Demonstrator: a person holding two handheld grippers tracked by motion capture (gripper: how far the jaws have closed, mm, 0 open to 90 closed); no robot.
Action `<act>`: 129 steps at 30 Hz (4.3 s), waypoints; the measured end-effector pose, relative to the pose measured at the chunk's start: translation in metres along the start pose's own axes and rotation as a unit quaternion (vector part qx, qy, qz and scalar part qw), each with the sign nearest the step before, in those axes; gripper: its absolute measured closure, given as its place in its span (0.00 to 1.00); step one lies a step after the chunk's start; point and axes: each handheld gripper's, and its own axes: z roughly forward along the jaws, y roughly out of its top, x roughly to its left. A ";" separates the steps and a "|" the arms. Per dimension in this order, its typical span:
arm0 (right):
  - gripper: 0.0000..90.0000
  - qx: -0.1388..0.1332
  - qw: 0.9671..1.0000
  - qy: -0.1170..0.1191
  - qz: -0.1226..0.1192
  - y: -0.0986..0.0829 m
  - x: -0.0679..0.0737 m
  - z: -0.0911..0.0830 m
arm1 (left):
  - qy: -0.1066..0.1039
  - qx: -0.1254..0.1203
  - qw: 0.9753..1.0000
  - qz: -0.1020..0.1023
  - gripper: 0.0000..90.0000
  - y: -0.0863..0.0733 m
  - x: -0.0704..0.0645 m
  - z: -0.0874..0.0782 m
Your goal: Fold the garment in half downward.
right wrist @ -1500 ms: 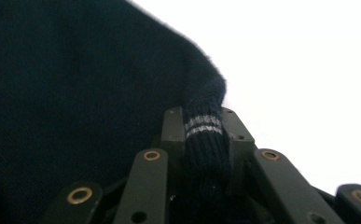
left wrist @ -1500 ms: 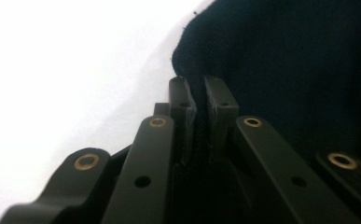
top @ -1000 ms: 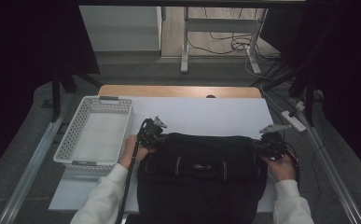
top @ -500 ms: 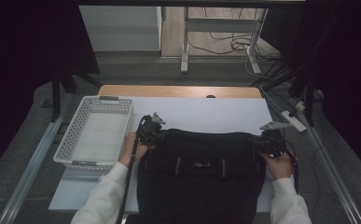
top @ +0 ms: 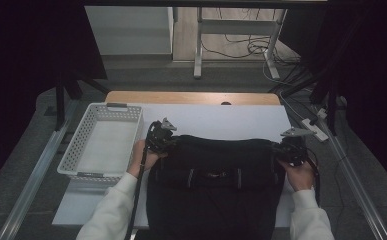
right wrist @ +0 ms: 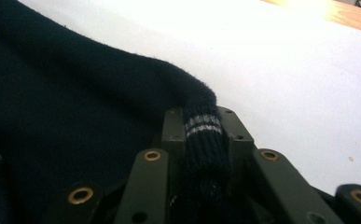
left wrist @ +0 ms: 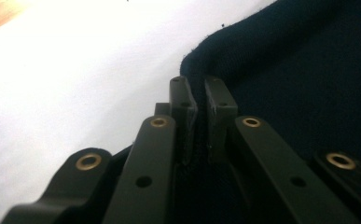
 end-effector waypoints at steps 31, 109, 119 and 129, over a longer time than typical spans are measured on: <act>0.83 -0.050 0.999 -0.005 0.001 0.024 -0.004 -0.009 | 0.002 -0.038 0.999 -0.015 0.92 0.019 0.010 -0.012; 0.41 -0.002 0.997 -0.022 0.070 -0.032 -0.010 -0.011 | -0.005 -0.064 0.998 -0.016 0.44 0.011 -0.005 -0.029; 0.41 0.025 0.998 -0.023 0.047 -0.040 0.005 -0.004 | -0.004 -0.057 0.998 -0.009 0.43 0.005 -0.012 -0.028; 0.41 0.039 0.998 -0.024 0.049 -0.044 0.005 0.002 | -0.006 -0.053 0.999 -0.006 0.42 0.005 -0.013 -0.027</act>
